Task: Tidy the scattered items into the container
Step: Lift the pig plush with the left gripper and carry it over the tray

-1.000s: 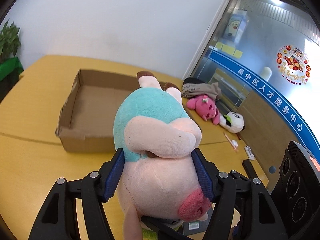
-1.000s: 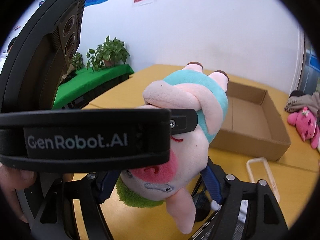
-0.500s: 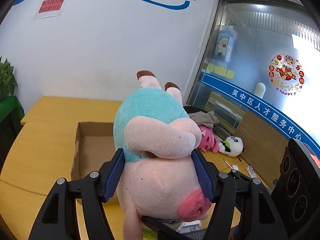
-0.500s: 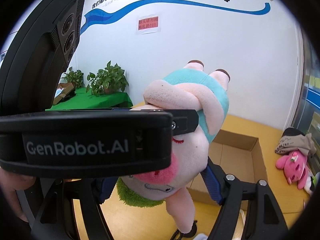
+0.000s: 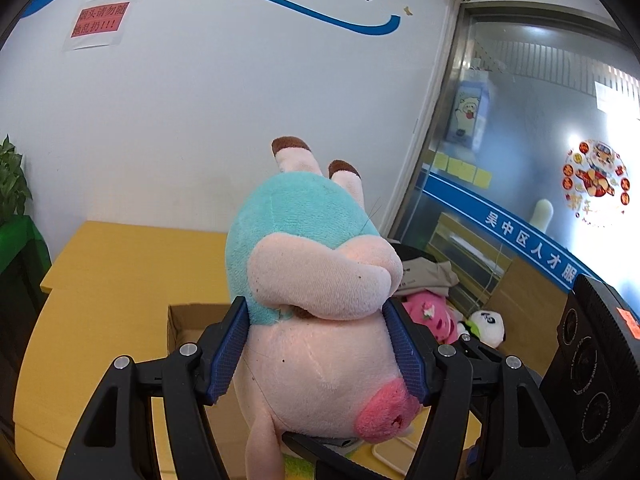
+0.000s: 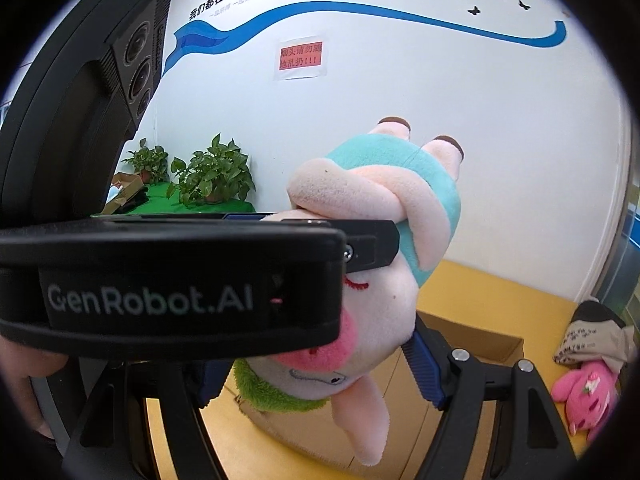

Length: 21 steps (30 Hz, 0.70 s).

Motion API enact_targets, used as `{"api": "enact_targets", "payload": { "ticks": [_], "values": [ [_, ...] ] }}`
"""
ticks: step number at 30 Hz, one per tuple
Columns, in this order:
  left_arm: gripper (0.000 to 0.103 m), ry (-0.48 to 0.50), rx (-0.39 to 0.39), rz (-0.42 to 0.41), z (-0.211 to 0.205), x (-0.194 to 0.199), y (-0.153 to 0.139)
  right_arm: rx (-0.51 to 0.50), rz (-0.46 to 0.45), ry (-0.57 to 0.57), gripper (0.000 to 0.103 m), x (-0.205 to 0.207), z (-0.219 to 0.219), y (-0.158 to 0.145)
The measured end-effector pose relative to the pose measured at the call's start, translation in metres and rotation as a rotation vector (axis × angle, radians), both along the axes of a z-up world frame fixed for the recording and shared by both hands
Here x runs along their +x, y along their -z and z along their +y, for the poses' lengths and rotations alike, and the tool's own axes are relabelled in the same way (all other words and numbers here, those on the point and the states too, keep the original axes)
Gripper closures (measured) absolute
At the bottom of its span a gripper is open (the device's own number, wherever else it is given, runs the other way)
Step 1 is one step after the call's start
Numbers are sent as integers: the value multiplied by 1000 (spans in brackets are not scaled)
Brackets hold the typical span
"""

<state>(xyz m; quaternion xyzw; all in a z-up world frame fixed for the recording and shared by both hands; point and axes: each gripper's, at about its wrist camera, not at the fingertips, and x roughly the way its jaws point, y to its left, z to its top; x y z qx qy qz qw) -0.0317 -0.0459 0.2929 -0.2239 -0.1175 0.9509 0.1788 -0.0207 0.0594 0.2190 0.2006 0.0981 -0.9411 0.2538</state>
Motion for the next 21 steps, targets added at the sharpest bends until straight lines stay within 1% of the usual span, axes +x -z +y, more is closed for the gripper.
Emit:
{"api": "enact_targets", "payload": {
  "ticks": [4, 5, 6, 7, 9, 11, 12, 13, 14, 15, 17, 21],
  "values": [
    [32, -4, 19, -6, -18, -46, -18, 25, 1, -24, 28, -44, -13, -20],
    [32, -11, 22, -11, -22, -56, -20, 28, -6, -33, 28, -62, -16, -24],
    [32, -20, 23, -22, -28, -71, -19, 20, -17, -44, 28, -74, -18, -23],
    [32, -24, 25, -37, -33, -85, -16, 0, -47, -60, 28, -92, -19, -21],
    [32, -37, 30, -71, -38, -110, -1, -23, -88, -75, 28, -116, -21, -13],
    [32, -44, 53, -129, -44, -132, 18, -36, -135, -83, 28, -140, -25, 7],
    [32, -46, 63, -162, -46, -145, 34, -40, -153, -82, 28, -148, -27, 17],
    [32, -45, 66, -181, -48, -154, 45, -40, -173, -78, 28, -157, -29, 35],
    [32, -44, 66, -208, -48, -164, 59, -32, -182, -74, 28, -162, -31, 46],
    [32, -57, 60, -214, -47, -171, 72, -23, -201, -68, 28, -170, -32, 62],
    [32, -58, 61, -259, -46, -184, 100, -30, -245, -67, 28, -182, -30, 86],
    [32, -62, 76, -375, -43, -208, 159, -44, -346, -67, 28, -204, -26, 140]
  ]
}}
